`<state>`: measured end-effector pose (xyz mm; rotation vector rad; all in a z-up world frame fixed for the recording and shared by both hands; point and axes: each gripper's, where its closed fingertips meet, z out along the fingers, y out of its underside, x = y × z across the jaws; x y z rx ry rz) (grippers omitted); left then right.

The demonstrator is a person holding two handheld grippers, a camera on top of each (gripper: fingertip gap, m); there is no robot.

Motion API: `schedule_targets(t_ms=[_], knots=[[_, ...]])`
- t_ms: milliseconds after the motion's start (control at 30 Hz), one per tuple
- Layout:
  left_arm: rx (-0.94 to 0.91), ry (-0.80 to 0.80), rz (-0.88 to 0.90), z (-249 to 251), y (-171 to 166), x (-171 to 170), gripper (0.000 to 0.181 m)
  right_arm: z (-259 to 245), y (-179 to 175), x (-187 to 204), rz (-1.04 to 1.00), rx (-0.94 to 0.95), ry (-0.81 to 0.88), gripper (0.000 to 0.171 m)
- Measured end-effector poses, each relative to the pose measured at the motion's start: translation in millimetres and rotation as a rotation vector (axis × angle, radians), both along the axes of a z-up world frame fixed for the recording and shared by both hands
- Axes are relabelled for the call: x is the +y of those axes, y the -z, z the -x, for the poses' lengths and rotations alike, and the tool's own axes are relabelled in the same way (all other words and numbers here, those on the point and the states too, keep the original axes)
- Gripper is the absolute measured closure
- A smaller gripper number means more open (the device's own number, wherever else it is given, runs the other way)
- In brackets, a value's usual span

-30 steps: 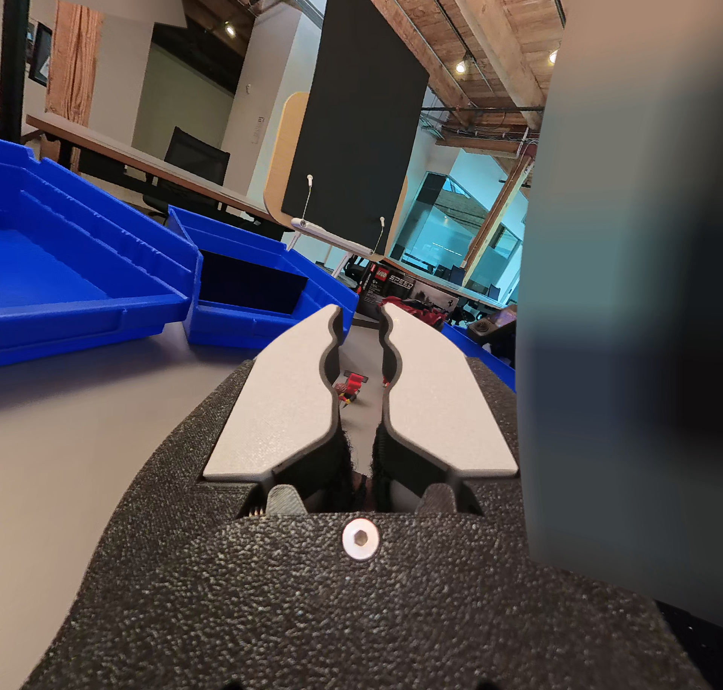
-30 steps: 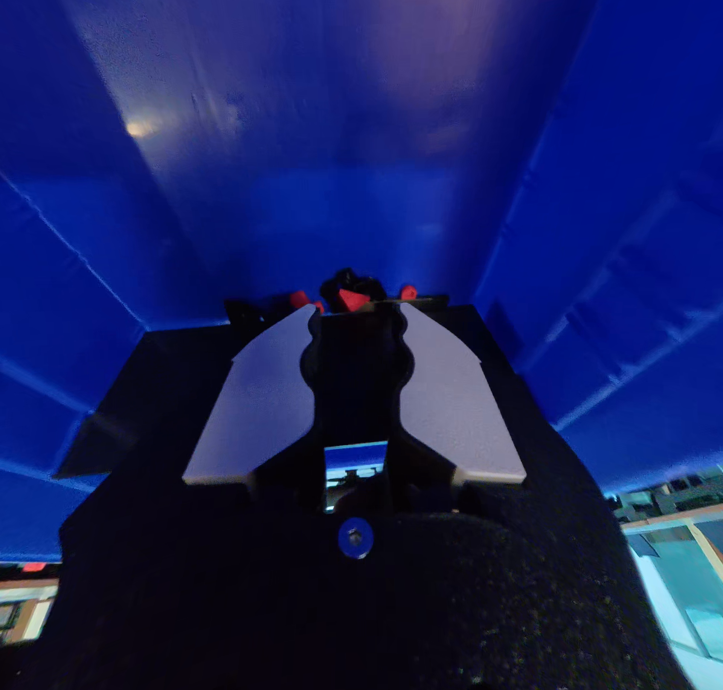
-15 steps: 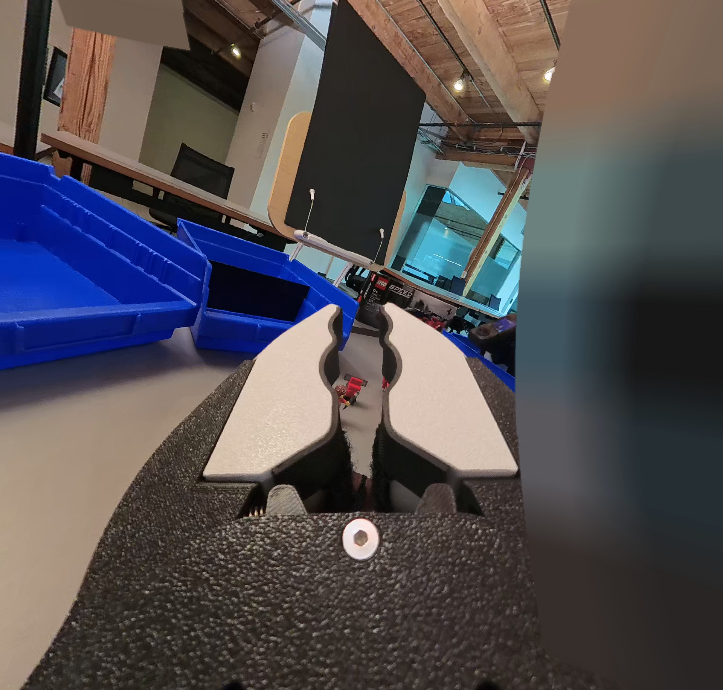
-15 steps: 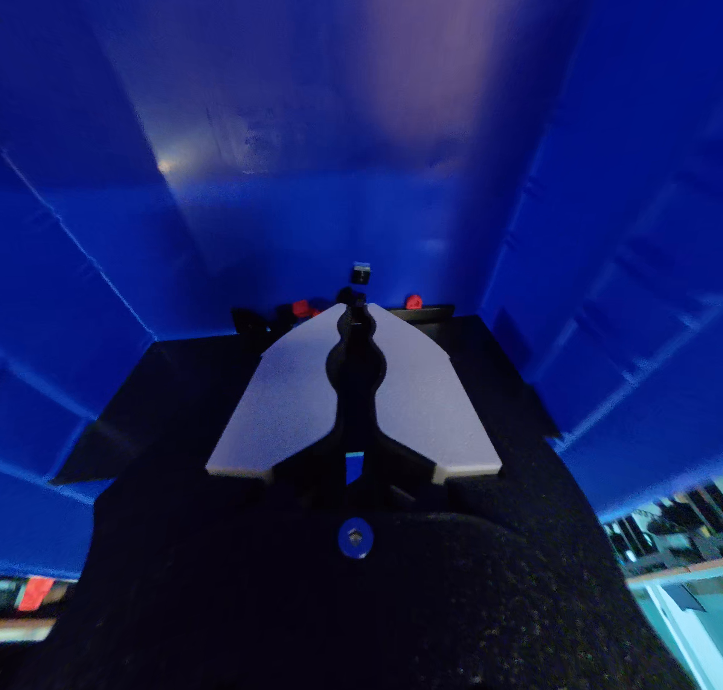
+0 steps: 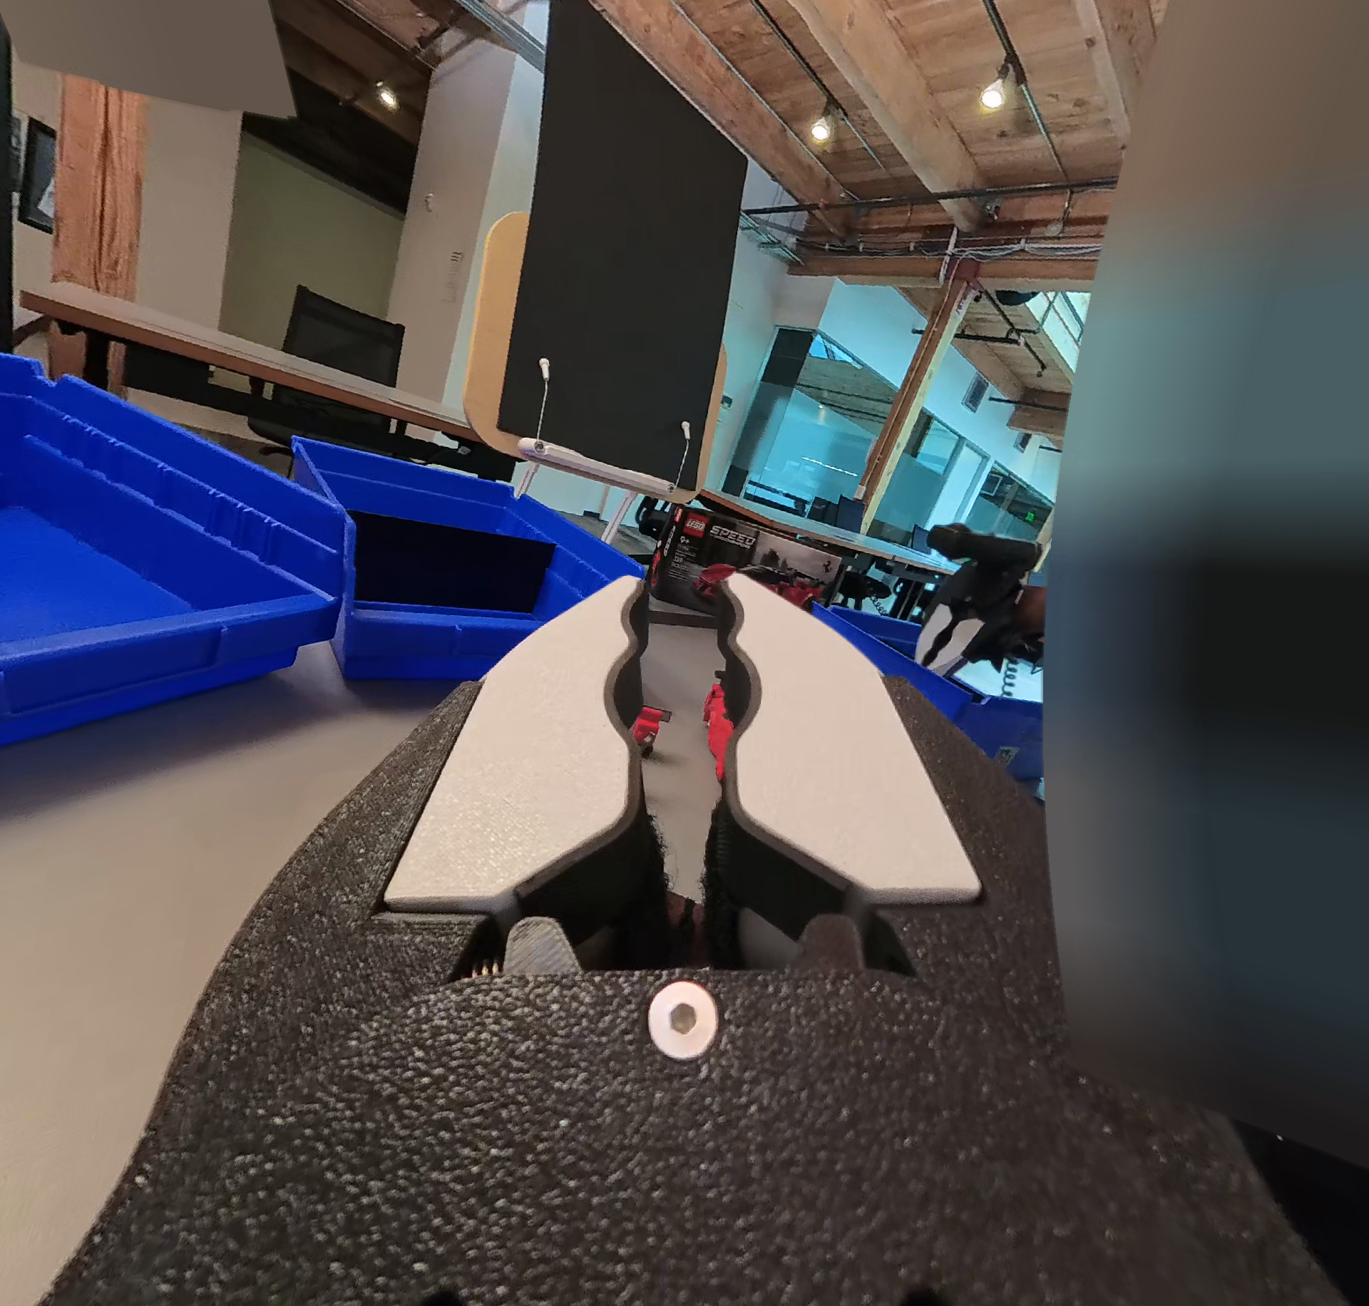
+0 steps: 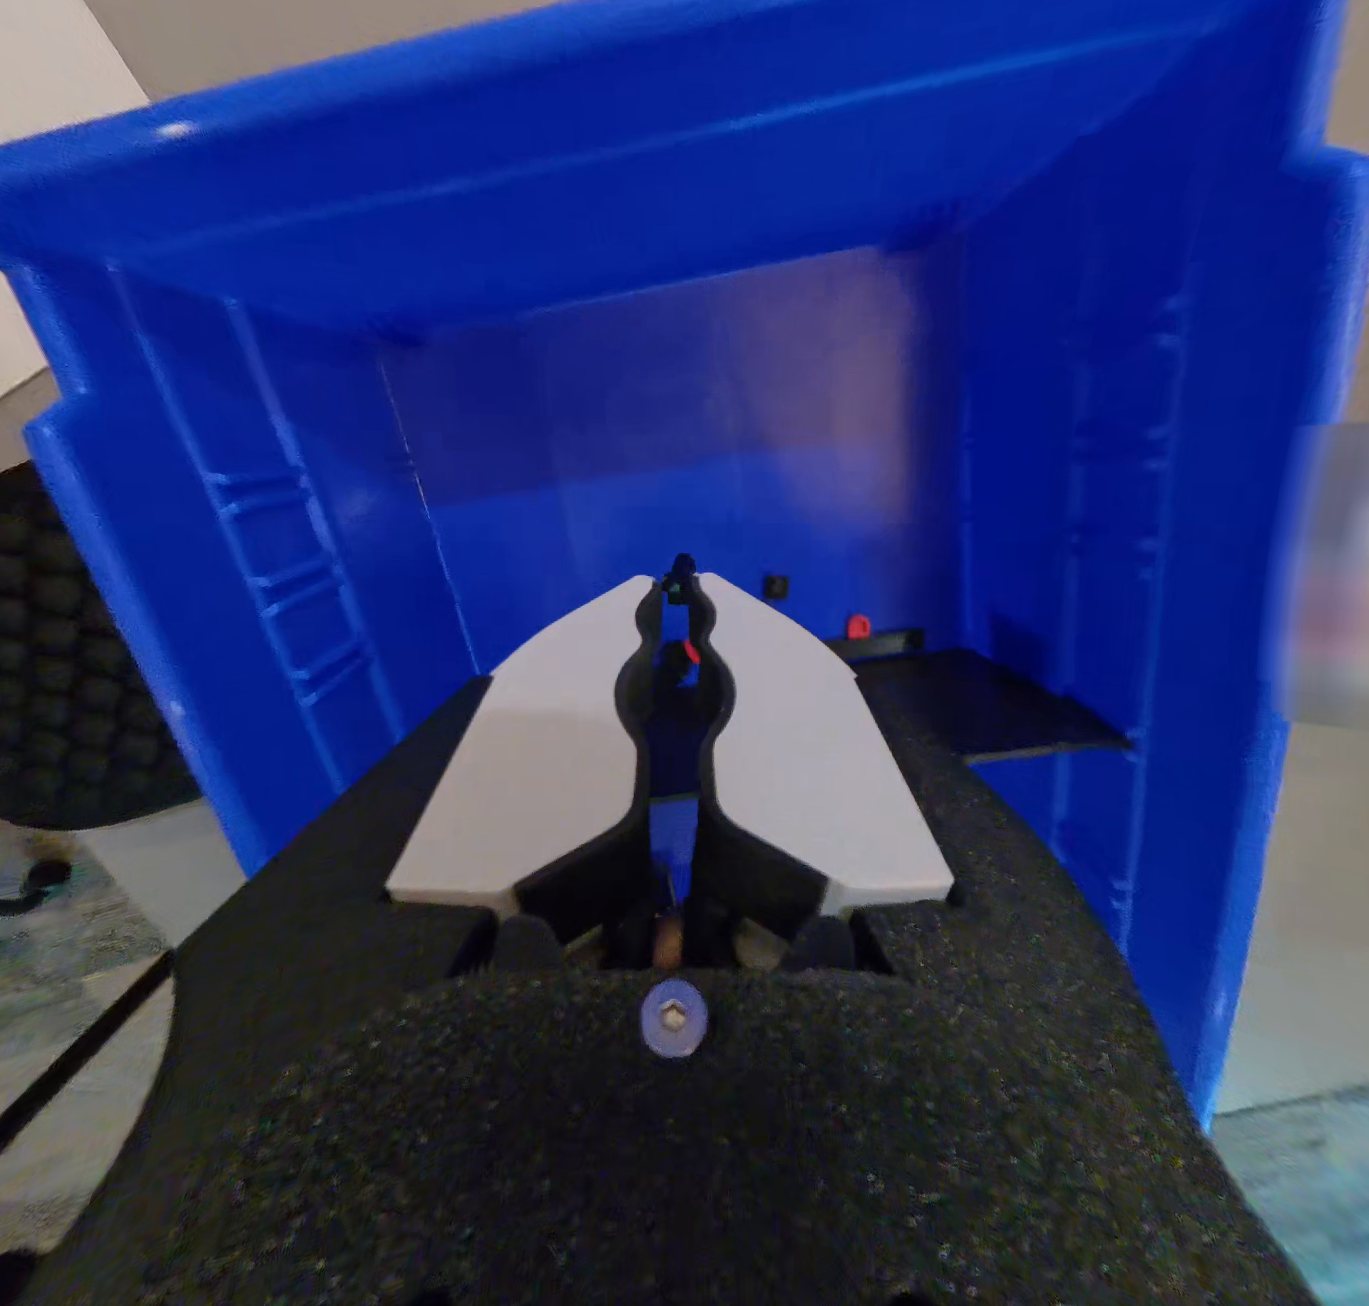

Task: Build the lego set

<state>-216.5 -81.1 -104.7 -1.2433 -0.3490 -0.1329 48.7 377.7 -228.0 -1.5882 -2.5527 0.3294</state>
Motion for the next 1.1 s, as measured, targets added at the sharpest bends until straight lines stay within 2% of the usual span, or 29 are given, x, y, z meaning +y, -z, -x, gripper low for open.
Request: schedule_targets(t_ms=[267,367,467,533,967,1100], knots=[[0.028,0.022,0.030,-7,7,3,0.164,-26,32,32,-0.270,-0.352,-0.038,0.143],[0.017,0.033,0.019,-4,7,3,0.164,-20,34,36,-0.327,-0.352,-0.111,0.145],[0.017,0.037,0.020,-2,8,4,0.164,-21,36,37,-0.404,-0.385,-0.300,0.150],[0.015,0.039,0.021,-1,10,5,0.164,-26,41,34,-0.394,-0.424,-0.370,0.152],[-0.003,0.040,0.016,4,14,6,0.164,-32,51,28,-0.275,-0.469,-0.345,0.149],[-0.011,0.041,0.010,5,15,6,0.164,-31,53,32,-0.280,-0.462,-0.351,0.162]])
